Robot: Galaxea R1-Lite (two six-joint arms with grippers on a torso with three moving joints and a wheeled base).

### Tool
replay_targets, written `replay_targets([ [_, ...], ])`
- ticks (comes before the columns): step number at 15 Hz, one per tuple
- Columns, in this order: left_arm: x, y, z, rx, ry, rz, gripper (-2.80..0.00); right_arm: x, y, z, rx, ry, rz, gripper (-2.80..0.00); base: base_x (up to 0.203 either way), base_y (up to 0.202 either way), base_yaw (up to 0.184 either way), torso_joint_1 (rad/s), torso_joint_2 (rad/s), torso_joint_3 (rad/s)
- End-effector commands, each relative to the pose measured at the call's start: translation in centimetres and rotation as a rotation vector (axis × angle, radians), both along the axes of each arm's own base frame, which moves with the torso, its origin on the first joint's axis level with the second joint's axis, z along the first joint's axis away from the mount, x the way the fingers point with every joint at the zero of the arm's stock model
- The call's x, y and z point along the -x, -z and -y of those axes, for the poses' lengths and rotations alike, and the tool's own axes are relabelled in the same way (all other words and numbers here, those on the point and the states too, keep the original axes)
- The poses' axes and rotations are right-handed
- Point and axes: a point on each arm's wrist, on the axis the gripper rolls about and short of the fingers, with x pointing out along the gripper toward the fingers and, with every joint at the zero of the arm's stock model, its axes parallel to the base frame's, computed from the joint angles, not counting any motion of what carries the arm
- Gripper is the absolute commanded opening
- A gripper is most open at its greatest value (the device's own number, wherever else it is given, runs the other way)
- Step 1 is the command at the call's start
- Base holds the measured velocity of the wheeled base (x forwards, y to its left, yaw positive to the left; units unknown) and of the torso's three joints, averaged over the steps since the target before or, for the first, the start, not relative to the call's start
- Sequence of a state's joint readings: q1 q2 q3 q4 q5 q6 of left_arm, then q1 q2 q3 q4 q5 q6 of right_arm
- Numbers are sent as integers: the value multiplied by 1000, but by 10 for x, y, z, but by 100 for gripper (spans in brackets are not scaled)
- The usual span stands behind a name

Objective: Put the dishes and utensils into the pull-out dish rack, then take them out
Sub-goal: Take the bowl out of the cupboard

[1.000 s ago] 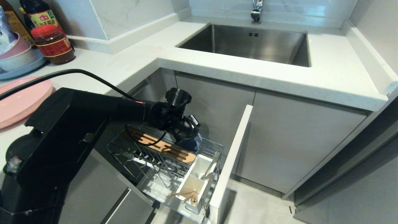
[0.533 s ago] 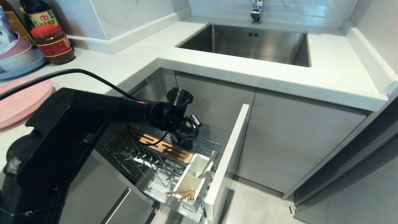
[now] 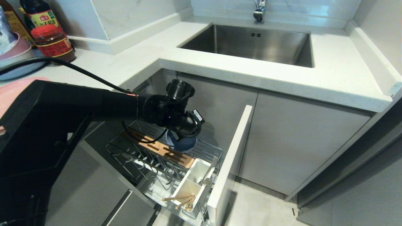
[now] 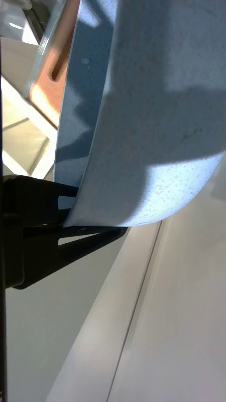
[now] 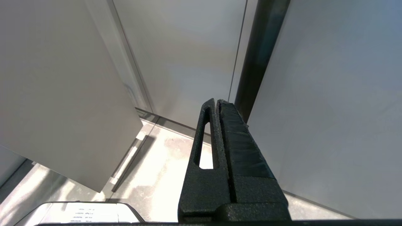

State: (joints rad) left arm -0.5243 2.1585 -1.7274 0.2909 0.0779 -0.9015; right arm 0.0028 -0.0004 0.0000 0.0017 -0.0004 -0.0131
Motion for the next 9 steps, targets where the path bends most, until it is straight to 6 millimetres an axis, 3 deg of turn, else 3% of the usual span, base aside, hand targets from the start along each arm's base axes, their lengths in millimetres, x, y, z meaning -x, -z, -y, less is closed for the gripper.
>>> replay_targets([
  [1,11,-23,-4,30,2,41,-280,0,0,0,1,-1,0,-280,0,0,0,0,0,0],
  [5,39,-65,-14,76,17,119,-280,0,0,0,1,-1,0,-280,0,0,0,0,0,0],
  [9,94,-131,-40,160,38,269,-280,0,0,0,1,-1,0,-280,0,0,0,0,0,0],
])
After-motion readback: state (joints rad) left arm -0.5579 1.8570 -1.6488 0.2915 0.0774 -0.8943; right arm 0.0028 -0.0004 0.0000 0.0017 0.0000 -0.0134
